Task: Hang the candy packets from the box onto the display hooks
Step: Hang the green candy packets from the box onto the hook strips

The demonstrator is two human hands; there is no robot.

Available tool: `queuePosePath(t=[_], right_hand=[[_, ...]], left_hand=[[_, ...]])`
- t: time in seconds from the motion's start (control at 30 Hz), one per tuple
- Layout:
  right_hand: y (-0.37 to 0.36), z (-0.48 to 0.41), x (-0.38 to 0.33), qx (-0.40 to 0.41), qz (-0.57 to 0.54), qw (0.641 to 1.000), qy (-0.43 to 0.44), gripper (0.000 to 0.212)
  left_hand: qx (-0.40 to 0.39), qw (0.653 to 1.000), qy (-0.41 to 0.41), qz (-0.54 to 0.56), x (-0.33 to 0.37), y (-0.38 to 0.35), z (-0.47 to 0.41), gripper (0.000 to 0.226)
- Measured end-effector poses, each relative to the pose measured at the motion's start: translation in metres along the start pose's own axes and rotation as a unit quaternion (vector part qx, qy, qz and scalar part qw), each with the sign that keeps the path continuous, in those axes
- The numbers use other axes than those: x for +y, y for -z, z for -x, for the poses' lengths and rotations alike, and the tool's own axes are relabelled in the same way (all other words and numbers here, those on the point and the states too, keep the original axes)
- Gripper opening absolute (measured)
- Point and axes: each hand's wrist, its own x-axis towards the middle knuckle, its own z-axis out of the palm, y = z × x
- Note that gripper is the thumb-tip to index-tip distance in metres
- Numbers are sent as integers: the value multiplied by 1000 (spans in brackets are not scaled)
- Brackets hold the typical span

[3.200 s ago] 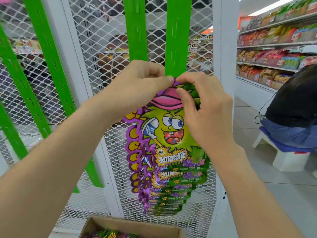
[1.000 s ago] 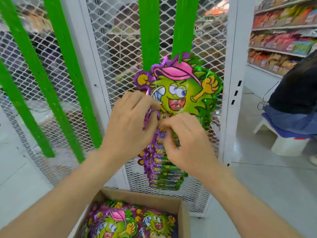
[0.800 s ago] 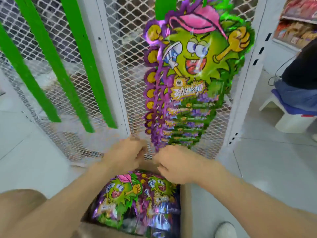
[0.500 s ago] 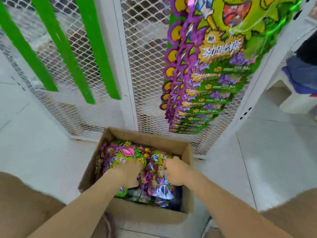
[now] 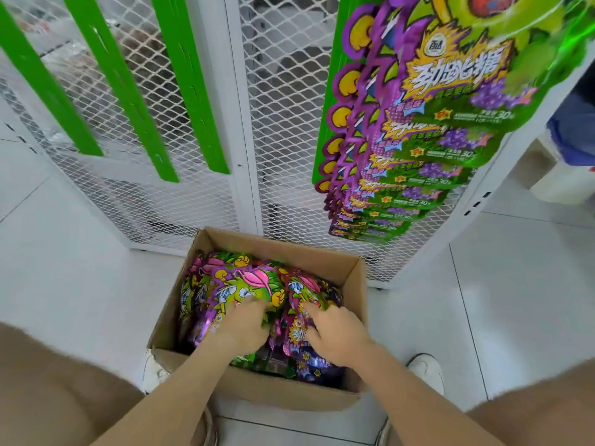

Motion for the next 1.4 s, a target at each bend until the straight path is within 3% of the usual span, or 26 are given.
queuePosePath(t=[0.03,0.13,0.2,0.23,0.27,0.37,0.47,0.53,0.6,0.7,0.73,0.87,0.93,0.97,1.03,1.1,1.13,1.2,1.27,1.4], right_hand=[[7,2,-1,32,16,999,9,48],[23,8,-12,149,105,981,58,44],[26,19,-24,128,195,965,123,46],[26,22,-28,135,230,951,155,51],[27,26,-32,162,248,937,183,56],[61,44,-42,180,180,946,201,61],[109,51,-35,204,56,972,104,74],[135,56,-25,287,-55,955,42,50],[154,60,-19,373,-142,917,3,27],[174,70,-23,418,-212,882,-37,8],[179,74,-25,433,-220,873,-41,9],[192,76,-30,409,-358,839,-28,63],[199,73,-30,358,-439,824,2,53],[202,70,-28,332,-447,830,19,39],[205,68,-22,294,-382,874,50,15],[204,67,-16,271,-285,916,77,7],[205,67,-14,256,-242,932,81,8],[210,61,-10,237,-158,956,75,10],[216,52,-7,245,-84,963,69,13],[231,28,-7,322,122,930,132,21]], left_hand=[[13,998,3,67,3,6,4,22],[6,954,36,296,20,29,18,49],[-39,863,64,500,32,41,23,64],[-52,810,67,580,37,45,25,71],[-48,779,69,621,39,48,24,71],[50,786,68,613,39,66,30,68],[47,752,21,657,25,84,38,74],[20,738,6,674,25,102,53,76],[24,733,-19,679,31,118,73,52],[24,725,-62,686,48,135,101,30],[13,723,-89,684,52,138,110,27],[-20,747,-133,651,47,151,124,36],[-29,786,-155,598,41,157,127,36],[-25,829,-170,532,37,159,126,37],[-5,905,-189,381,35,163,125,37],[34,937,-182,296,30,171,116,30],[70,947,-175,259,29,176,111,37],[148,959,-159,185,35,190,105,54],[196,949,-180,171,52,205,102,65],[291,896,-263,207,95,234,87,67]])
